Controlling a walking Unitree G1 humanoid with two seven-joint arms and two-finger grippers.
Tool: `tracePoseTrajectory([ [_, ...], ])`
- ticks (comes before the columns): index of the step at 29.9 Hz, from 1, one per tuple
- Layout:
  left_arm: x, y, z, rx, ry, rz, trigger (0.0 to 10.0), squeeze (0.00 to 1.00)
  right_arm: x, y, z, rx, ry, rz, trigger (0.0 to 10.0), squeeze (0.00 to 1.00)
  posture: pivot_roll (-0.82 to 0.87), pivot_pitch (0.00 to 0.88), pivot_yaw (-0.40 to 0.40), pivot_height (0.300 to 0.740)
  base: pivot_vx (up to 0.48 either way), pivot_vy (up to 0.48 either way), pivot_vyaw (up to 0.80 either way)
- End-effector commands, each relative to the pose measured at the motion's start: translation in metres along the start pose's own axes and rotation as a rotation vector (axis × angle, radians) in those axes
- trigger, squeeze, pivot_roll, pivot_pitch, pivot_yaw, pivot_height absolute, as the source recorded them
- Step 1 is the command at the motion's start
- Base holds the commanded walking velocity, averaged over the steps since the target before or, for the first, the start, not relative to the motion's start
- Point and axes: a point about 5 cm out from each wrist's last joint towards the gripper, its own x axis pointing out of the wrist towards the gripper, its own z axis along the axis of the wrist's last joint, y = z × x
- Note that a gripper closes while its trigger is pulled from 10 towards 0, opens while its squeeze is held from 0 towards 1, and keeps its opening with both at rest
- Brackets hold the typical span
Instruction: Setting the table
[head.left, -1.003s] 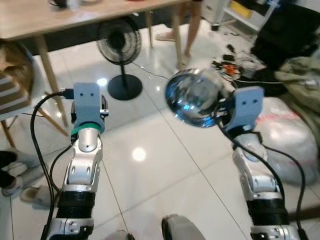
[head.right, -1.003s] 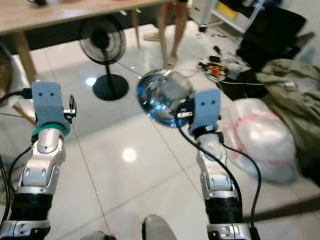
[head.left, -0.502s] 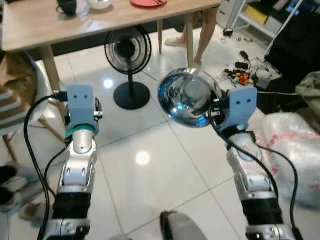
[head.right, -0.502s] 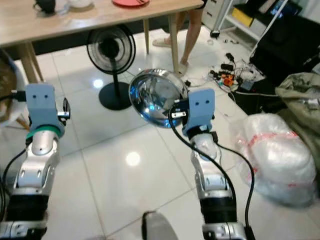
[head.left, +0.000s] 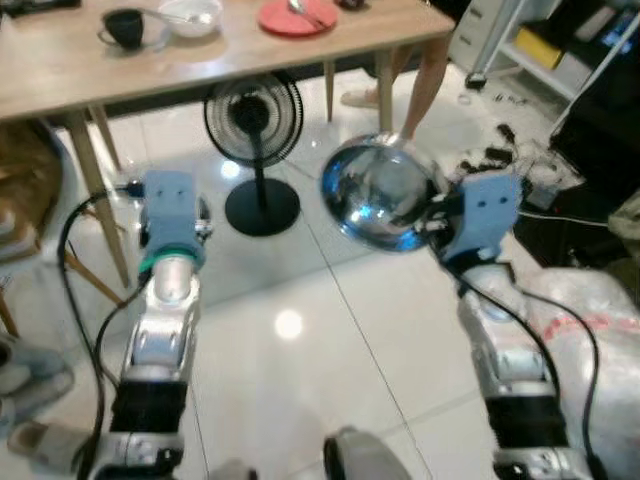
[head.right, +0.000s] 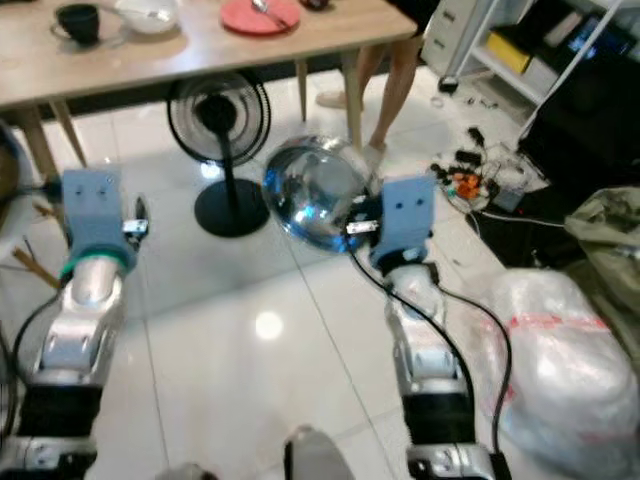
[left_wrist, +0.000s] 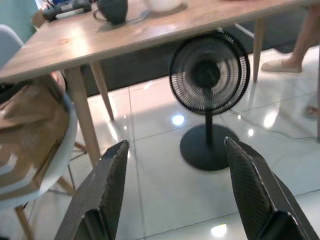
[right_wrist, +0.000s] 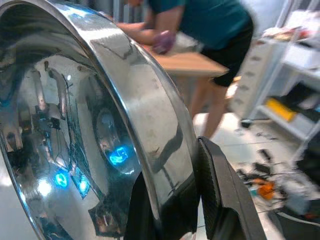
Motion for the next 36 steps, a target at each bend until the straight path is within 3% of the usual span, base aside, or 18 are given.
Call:
tracePoseTrajectory([
  [1, -0.0004, 0.0054, -0.0059, 0.012, 0.023, 0.016, 10.0, 0.0, 0.0002, 0.0059, 0.0026, 0.016, -0.016, 0.018, 10.0, 0.0, -0.19, 0.0, 0.041, 0.74, 0.352, -0.322, 0.0],
  [36, 0.0013, 0.0057, -0.0043, 0.017, 0.014, 0.013, 10.0, 0.0, 0.0018, 0.0057, 0.0014, 0.014, -0.015, 0.014, 10.0, 0.0, -0.18, 0.0, 0.043, 0.74, 0.465, -0.028, 0.0],
])
